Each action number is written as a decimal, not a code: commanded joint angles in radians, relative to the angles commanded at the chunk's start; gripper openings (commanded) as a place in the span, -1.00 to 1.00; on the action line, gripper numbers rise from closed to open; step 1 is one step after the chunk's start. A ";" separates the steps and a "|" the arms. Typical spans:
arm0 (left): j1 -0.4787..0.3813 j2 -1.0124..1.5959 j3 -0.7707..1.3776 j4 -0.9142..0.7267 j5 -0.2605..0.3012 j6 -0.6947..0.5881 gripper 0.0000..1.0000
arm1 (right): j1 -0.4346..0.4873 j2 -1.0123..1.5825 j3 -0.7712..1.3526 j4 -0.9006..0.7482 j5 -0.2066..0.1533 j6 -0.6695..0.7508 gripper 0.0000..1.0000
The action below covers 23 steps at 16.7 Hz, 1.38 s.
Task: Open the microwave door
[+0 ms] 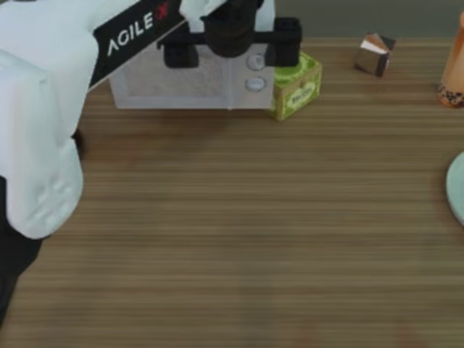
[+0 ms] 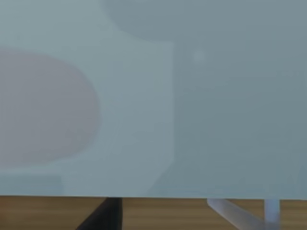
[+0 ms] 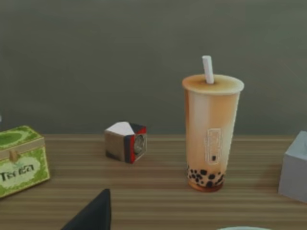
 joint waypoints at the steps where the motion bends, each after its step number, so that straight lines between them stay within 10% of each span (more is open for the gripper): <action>1: 0.000 0.000 0.000 0.000 0.000 0.000 0.40 | 0.000 0.000 0.000 0.000 0.000 0.000 1.00; 10: 0.000 0.000 0.000 0.000 0.000 0.000 -0.96 | 0.000 0.000 0.000 0.000 0.000 0.000 1.00; 23: -0.024 -0.066 -0.107 0.031 -0.003 -0.011 -1.00 | 0.000 0.000 0.000 0.000 0.000 0.000 1.00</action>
